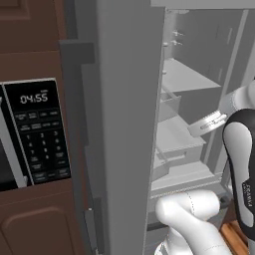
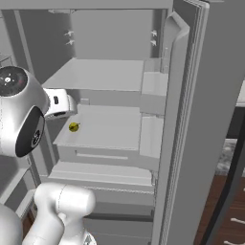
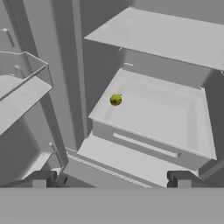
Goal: Open the fridge, remove the pear, carrot, and steak, and place them on any counter.
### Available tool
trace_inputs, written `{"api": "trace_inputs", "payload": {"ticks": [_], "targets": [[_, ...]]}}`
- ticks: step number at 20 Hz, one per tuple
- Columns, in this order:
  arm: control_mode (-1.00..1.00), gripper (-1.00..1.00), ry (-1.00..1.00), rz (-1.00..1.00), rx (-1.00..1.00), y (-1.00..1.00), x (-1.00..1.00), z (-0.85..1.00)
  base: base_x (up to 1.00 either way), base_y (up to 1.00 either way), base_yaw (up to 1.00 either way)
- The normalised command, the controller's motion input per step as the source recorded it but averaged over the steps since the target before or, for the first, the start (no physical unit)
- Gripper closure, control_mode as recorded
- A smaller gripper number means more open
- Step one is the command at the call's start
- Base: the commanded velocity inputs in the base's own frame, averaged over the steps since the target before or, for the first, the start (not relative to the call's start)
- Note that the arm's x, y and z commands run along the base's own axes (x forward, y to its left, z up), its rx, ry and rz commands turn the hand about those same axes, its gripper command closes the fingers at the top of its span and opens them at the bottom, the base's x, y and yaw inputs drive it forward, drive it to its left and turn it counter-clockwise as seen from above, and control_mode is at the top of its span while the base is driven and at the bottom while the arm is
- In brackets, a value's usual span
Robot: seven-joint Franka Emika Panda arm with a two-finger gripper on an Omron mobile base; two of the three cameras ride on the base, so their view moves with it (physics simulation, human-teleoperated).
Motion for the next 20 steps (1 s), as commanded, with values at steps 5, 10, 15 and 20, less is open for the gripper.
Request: {"api": "trace_inputs", "payload": {"ticks": [5,10,15,20], "targets": [[1.0,-1.0,0.0,0.0,0.0,0.0,0.0,0.0,0.38,-0.33,0.05],[-1.0,-1.0,0.07,0.09,0.02,-0.3,0.68,-0.29,0.0,0.0,0.0],[-1.0,-1.0,0.2,0.05,0.01,-0.03,0.88,-0.51,0.0,0.0,0.0],[-1.0,-1.0,0.33,0.0,0.0,0.0,0.48,-0.62,0.0,0.0,0.0]]}}
